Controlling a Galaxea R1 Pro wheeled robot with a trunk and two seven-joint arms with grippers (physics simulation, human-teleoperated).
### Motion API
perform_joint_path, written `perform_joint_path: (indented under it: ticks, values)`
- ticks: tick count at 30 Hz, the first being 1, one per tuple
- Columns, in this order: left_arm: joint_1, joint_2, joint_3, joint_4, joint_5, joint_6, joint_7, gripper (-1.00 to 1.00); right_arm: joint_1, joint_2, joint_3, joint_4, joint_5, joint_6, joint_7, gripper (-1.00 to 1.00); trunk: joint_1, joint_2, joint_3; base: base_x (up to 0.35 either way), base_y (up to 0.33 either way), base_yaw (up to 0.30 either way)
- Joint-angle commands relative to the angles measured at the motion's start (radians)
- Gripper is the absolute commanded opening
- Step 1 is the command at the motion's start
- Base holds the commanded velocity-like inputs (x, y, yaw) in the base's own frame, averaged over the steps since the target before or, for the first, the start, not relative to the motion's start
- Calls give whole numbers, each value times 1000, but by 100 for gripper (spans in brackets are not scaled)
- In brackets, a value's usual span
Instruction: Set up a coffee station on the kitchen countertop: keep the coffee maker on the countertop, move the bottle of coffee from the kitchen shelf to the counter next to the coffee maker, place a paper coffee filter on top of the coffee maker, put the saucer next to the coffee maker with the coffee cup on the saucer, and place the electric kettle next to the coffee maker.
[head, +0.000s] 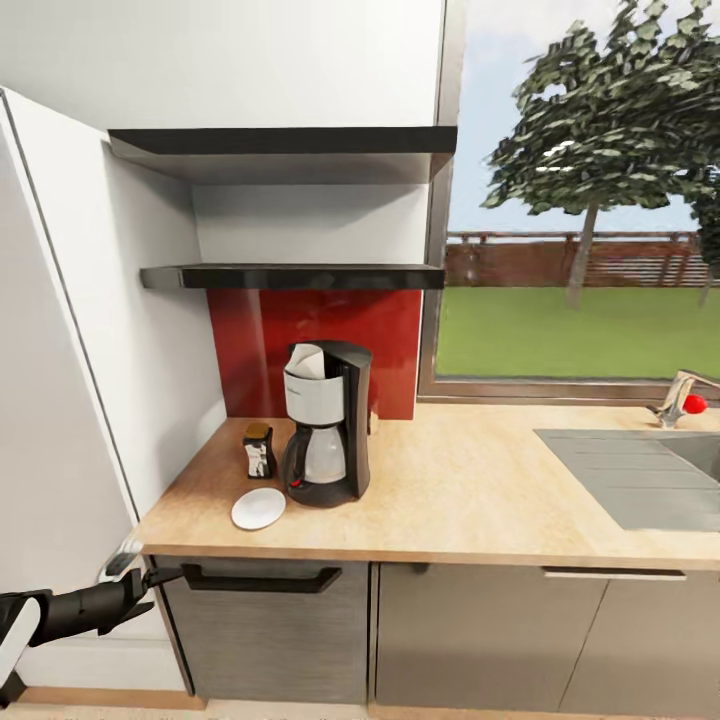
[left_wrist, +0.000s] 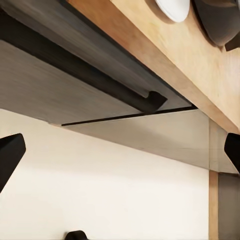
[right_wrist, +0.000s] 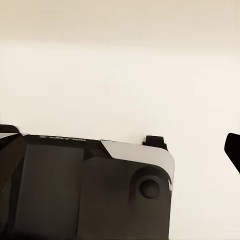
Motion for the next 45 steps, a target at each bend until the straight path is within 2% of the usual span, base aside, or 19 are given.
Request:
perform_joint_path:
  ticks: [1, 3, 7, 10, 12, 15, 18, 19, 23, 24, 25, 28, 31, 33, 34, 36, 40, 42, 45]
  values:
    - [0, -1, 2, 0, -2, 4, -4, 100, 0, 0, 8, 0, -11, -2, 4, 100, 0, -1, 0, -26, 0, 0]
    - [0, -4, 2, 0, -2, 4, -4, 100, 0, 0, 8, 0, -11, -2, 4, 100, 0, -1, 0, -15, 0, 0]
    - [4, -35, 0, 2, -8, 2, -5, 100, 0, 0, 8, 0, -10, -2, 4, 100, 0, -1, 0, -5, 0, 0]
    - [9, -46, -3, 10, -14, 1, -5, 100, 0, 1, 8, 0, -10, -2, 4, 100, 0, -1, 0, -2, 0, 0]
    - [22, -50, -4, 15, -21, 1, -5, 100, 0, 1, 8, 0, -10, -2, 4, 100, 0, -1, 0, 0, 0, 0]
    - [90, -54, -5, 18, -62, -21, -3, 100, 0, 0, 8, 1, -10, -1, 3, 100, 0, -1, 0, 0, 0, 0]
    - [165, -60, -5, 27, -133, -120, 0, 100, 0, 0, 8, 1, -10, -1, 2, 100, 0, -1, 0, 0, 0, 0]
    - [192, -68, -4, 45, -165, -178, 0, 100, 0, 0, 8, 1, -10, -1, 2, 100, 0, -1, 0, 0, 0, 0]
    - [242, -106, -4, 222, -290, -445, 4, 100, 0, 0, 8, 2, -10, -1, 0, 100, 0, -1, 0, 0, 0, 0]
    - [244, -108, -3, 250, -305, -482, 7, 100, 0, 0, 8, 2, -10, -1, 0, 100, 0, -1, 0, 0, 0, 0]
    - [247, -113, -2, 304, -332, -558, 18, 100, 0, 0, 8, 2, -10, -1, 0, 100, 0, -1, 0, 0, 0, 0]
    - [251, -121, 0, 439, -377, -799, 118, 100, 0, -1, 8, 3, -10, -1, -2, 100, 0, -1, 0, 0, 0, 0]
    - [252, -127, 0, 500, -383, -936, 239, 100, 0, -2, 7, 3, -10, -2, -2, 100, 0, -1, 0, 0, 0, 0]
    - [252, -147, 0, 543, -388, -1029, 381, 100, 0, -4, 7, 3, -10, -3, -2, 100, 0, -1, 0, 0, 0, 0]
    - [253, -153, 0, 551, -390, -1045, 418, 100, 0, -5, 7, 3, -10, -3, -2, 100, 0, -1, 0, 0, 0, 0]
    - [253, -180, -2, 568, -395, -1081, 560, 100, 0, -8, 7, 3, -11, -4, -3, 100, 0, -1, 0, 0, 0, 0]
    - [256, -204, -3, 588, -420, -1099, 731, 100, 0, -10, 7, 3, -12, -6, -3, 100, 0, -1, 0, 0, 0, 0]
    - [257, -209, -4, 613, -448, -1104, 787, 100, 0, -11, 7, 3, -13, -6, -3, 100, 0, -1, 0, 0, 0, 0]
    - [257, -215, -5, 639, -491, -1106, 813, 100, 0, -12, 6, 3, -13, -6, -3, 100, 0, -1, 0, 0, 0, 0]
